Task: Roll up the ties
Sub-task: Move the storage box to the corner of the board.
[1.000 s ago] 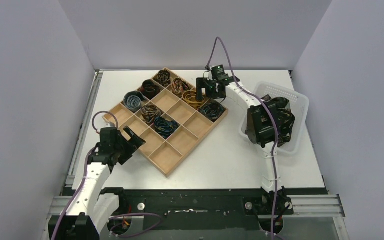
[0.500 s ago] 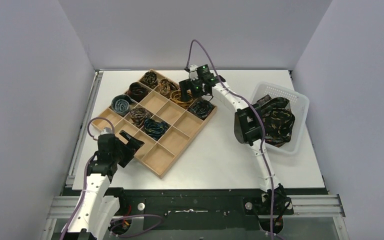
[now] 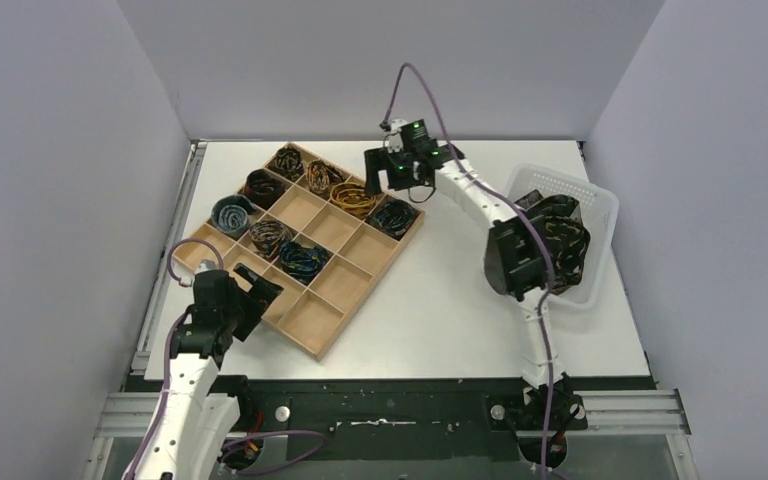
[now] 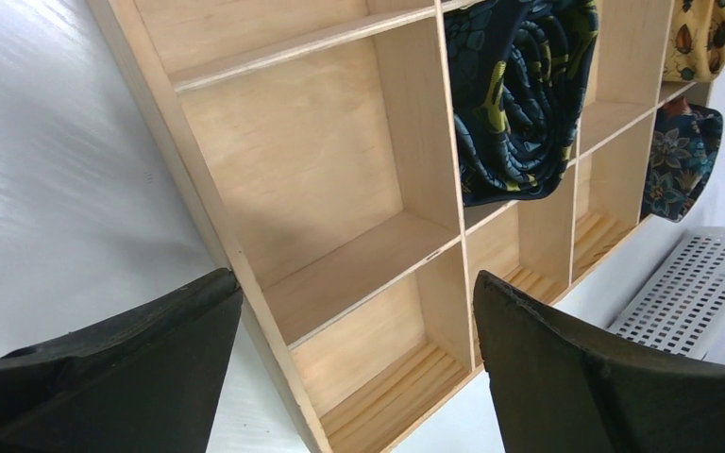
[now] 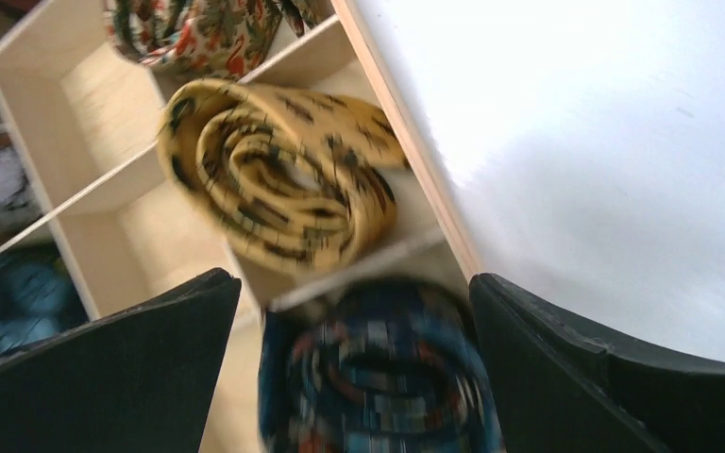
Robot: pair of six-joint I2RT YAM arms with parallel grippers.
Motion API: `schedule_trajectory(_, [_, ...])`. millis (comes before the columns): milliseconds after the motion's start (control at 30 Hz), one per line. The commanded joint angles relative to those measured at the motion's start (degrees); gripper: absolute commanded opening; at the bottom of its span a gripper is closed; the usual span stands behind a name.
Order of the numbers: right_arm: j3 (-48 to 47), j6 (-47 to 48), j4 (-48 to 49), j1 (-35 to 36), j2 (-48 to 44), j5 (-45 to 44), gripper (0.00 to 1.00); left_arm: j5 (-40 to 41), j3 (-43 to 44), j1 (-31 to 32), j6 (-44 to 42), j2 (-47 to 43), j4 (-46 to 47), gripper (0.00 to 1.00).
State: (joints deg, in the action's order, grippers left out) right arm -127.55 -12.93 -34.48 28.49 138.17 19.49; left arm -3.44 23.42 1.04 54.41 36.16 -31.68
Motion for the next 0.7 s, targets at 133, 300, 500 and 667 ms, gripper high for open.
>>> schedule_trajectory(133, [36.31, -3.34, 6.65, -0.74, -34.21, -0.71, 1.00, 0.85, 2.76, -0.22, -1.16, 4.25, 4.48, 0.90])
schedule_trajectory(300, [57.76, -12.57, 15.82, 5.00, -43.27, -3.49, 1.00, 0.24, 2.97, -0.48, -1.55, 6.81, 6.75, 0.90])
schedule_trajectory(500, [63.88, -17.71, 22.60, 6.93, -41.44, -3.54, 1.00, -0.28, 2.85, -0.59, -1.61, 7.51, 6.55, 0.90])
schedule_trajectory(667, [57.09, -15.97, 22.19, 6.23, -32.88, -5.84, 1.00, -3.30, 0.12, -0.60, -0.79, 6.12, 8.29, 0.90])
